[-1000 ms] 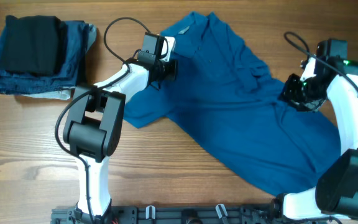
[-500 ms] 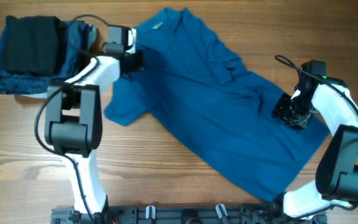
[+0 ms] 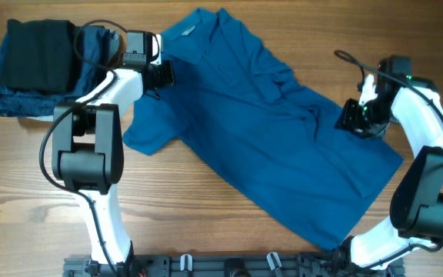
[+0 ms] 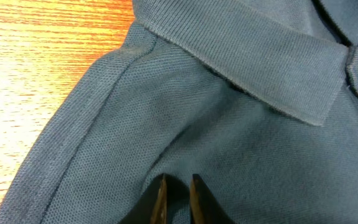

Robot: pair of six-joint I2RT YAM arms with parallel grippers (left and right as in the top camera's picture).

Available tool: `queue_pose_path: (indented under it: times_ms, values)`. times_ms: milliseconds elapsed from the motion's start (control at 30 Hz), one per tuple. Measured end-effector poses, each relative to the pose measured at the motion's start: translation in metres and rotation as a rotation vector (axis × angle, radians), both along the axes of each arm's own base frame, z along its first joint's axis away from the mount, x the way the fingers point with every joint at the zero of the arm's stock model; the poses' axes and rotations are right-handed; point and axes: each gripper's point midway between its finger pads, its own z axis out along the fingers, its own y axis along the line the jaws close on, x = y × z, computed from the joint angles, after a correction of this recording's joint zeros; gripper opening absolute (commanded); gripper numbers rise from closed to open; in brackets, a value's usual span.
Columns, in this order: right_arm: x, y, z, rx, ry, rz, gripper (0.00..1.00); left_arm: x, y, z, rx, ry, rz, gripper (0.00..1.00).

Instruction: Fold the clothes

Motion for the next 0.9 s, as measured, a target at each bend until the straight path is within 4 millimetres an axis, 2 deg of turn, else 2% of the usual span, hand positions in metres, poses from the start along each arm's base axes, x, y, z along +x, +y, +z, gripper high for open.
queue_pose_path:
  times_ms: [167, 267, 333, 433, 467, 733, 800, 833, 867, 900]
  values:
    - [0.020, 0.035, 0.003, 0.033, -0.112, 0.207, 0.32, 0.000, -0.003, 0.001, -0.013, -0.002, -0.008, 0.24]
    - [0.024, 0.061, -0.007, 0.017, -0.160, 0.330, 0.32, 0.000, -0.004, 0.001, -0.017, -0.002, -0.011, 0.24]
    - [0.026, 0.070, -0.012, -0.001, -0.183, 0.372, 0.34, 0.000, -0.004, 0.001, -0.018, -0.001, -0.011, 0.25]
    - [0.034, 0.068, -0.012, -0.055, -0.210, 0.392, 0.37, 0.000, -0.004, 0.001, -0.018, -0.001, -0.012, 0.25]
    - [0.038, 0.066, -0.012, -0.075, -0.223, 0.399, 0.44, 0.000, -0.004, 0.001, -0.018, -0.001, -0.012, 0.25]
    - [0.042, 0.064, -0.014, -0.091, -0.236, 0.410, 0.43, 0.000, -0.004, 0.001, -0.018, -0.001, -0.012, 0.25]
    - [0.039, 0.066, -0.026, -0.073, -0.204, 0.413, 0.26, 0.000, -0.004, 0.001, -0.018, -0.001, -0.012, 0.25]
    - [0.038, 0.066, -0.030, -0.067, -0.193, 0.413, 0.13, 0.000, -0.004, 0.001, -0.018, -0.001, -0.012, 0.25]
    - [0.037, 0.067, -0.036, -0.062, -0.181, 0.420, 0.04, 0.000, -0.004, 0.001, -0.018, -0.001, -0.012, 0.25]
    - [0.037, 0.067, -0.041, -0.058, -0.173, 0.423, 0.04, 0.000, -0.004, 0.001, -0.018, -0.001, -0.012, 0.25]
